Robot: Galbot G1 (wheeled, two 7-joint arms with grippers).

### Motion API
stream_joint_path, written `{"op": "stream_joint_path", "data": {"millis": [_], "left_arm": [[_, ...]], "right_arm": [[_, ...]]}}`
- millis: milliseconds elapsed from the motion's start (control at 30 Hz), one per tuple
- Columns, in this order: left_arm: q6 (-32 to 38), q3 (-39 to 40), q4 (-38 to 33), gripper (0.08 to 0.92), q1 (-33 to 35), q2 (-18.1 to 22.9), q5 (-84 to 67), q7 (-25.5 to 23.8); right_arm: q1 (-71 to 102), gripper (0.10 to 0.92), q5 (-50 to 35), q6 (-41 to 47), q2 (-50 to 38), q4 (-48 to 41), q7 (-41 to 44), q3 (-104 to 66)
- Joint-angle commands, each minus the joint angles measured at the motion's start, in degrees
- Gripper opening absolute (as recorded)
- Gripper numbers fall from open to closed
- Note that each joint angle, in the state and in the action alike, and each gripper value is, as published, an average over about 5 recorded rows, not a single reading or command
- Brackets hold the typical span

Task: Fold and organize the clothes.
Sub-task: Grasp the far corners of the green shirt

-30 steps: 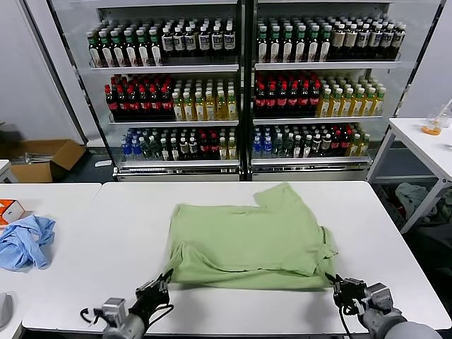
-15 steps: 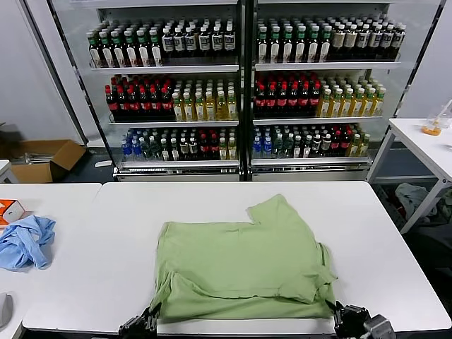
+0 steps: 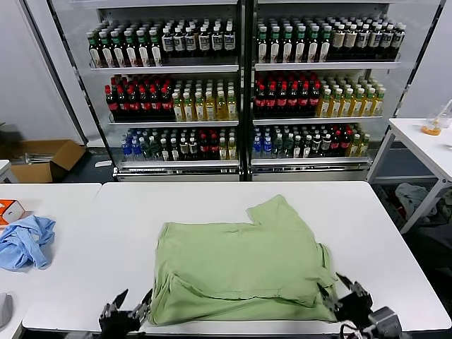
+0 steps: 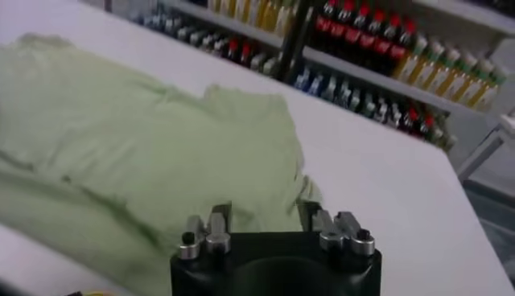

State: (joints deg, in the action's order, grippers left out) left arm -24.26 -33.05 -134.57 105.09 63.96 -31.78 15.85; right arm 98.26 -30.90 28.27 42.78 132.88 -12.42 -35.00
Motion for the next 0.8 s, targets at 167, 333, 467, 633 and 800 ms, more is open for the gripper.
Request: {"op": "stream_joint_path", "data": {"millis": [167, 333, 467, 633, 800], "left_arm": [[-0.55, 7.79, 17.04, 0.800, -28.13, -5.68, -6.37, 1.60], [-1.57, 14.74, 25.67, 0.822, -38.47, -6.72, -6.14, 2.42], [-2.39, 19.50, 31.32, 0.823, -44.84, -7.44, -6.54, 2.35], [-3.30, 24.38, 37.33, 0.823, -51.01, -7.68, -6.12, 1.72], [-3.59, 26.24, 42.22, 0.823, -54.44, -7.21, -6.34, 1.62]], "right_arm": [[-45.01, 0.805, -13.01, 4.40, 3.49, -21.88, -7.49, 23.07], [-54.57, 0.822, -14.27, 4.92, 5.95, -30.93, -7.66, 31.05], [-59.78, 0.823, -13.04, 4.95, 8.13, -37.05, -6.93, 36.50], [-66.56, 0.823, -12.85, 5.00, 10.83, -43.71, -5.70, 42.13], [-71.34, 0.823, -15.29, 5.05, 13.86, -50.70, -4.37, 45.40]]}}
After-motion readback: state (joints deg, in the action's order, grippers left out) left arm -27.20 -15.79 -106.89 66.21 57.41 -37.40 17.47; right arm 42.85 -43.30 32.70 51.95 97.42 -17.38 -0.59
